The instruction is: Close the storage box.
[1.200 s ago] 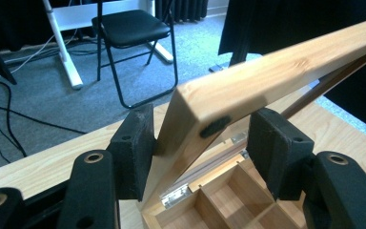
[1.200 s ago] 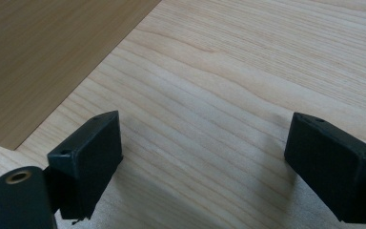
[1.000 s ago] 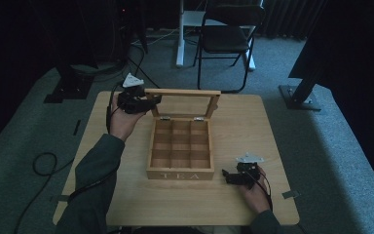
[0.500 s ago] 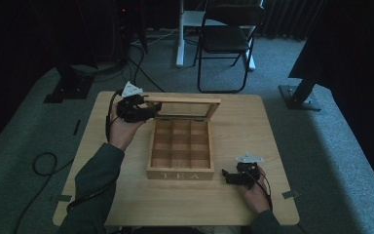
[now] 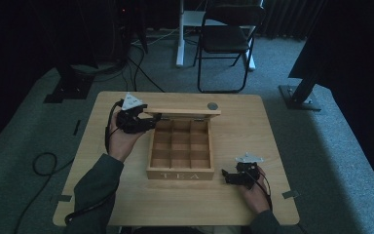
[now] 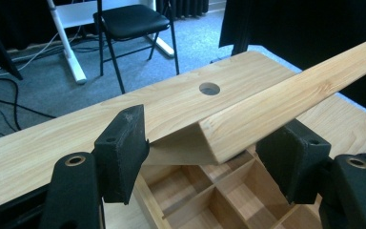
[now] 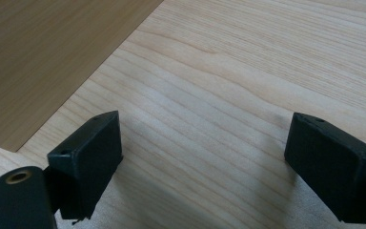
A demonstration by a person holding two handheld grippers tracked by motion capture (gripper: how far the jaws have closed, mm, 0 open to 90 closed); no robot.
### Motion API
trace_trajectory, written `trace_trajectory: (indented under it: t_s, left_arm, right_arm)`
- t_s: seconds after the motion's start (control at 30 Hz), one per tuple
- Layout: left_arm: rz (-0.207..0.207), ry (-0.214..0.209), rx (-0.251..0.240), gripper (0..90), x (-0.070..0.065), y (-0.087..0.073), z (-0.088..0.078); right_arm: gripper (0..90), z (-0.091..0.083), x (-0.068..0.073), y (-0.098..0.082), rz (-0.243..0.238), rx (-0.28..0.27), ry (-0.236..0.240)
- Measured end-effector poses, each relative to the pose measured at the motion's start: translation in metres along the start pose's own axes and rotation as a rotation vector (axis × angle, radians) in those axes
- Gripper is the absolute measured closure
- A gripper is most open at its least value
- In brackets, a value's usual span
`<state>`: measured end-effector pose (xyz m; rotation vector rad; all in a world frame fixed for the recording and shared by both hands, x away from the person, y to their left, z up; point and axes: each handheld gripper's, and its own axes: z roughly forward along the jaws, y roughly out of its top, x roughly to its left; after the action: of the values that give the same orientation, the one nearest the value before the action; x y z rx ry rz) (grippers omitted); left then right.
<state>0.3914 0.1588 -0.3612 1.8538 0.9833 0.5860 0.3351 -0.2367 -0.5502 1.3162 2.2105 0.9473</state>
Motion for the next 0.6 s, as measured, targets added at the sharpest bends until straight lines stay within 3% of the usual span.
trace_trajectory:
  t_s: [0.4, 0.6]
  left_arm:
    - [0.020, 0.022, 0.019, 34.9, -0.013, -0.018, -0.008]
    - [-0.009, -0.005, 0.037, 33.7, -0.014, -0.029, -0.010]
  right_arm:
    - [11.9, 0.000, 0.000, 0.000, 0.001, 0.000, 0.000]
    - [11.9, 0.000, 0.000, 0.000, 0.001, 0.000, 0.000]
